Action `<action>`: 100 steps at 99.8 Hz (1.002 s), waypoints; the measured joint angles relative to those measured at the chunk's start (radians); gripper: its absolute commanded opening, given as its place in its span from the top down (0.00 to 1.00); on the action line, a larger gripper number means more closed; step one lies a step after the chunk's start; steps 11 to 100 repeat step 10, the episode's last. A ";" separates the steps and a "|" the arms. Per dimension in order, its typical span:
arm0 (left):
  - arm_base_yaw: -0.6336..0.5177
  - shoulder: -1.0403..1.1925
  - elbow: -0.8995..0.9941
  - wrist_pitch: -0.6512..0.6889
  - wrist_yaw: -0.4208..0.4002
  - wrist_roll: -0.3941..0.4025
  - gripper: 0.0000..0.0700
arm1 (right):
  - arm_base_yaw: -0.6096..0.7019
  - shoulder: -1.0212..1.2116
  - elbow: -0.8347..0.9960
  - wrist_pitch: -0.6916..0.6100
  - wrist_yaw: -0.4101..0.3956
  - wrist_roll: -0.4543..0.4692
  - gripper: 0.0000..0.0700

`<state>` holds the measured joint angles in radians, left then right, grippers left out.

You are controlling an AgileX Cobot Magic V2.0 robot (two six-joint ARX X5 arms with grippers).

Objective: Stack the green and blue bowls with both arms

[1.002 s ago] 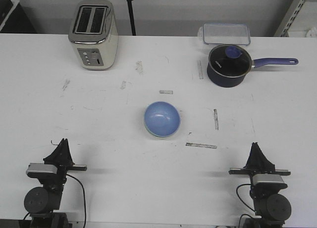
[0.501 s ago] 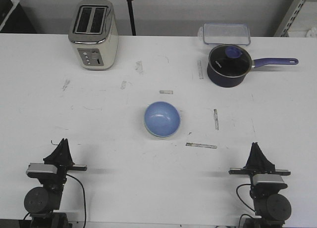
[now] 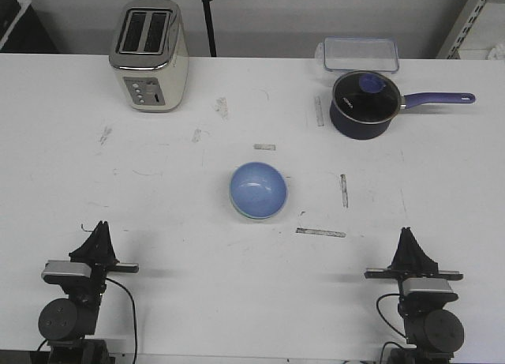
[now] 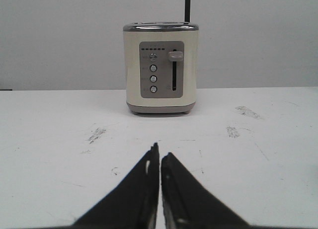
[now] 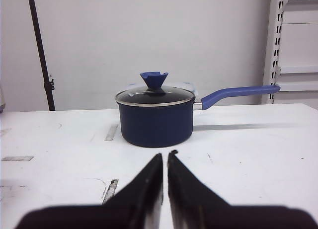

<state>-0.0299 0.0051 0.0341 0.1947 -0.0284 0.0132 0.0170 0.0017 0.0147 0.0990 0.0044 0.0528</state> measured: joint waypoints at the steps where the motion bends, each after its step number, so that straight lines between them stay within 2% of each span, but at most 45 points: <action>1: 0.000 0.000 0.000 0.000 0.000 0.000 1.00 | 0.000 0.000 0.000 0.000 0.000 0.000 0.99; 100: 0.000 0.000 0.000 0.000 0.000 0.000 1.00 | 0.000 0.000 0.000 0.000 0.000 0.000 0.99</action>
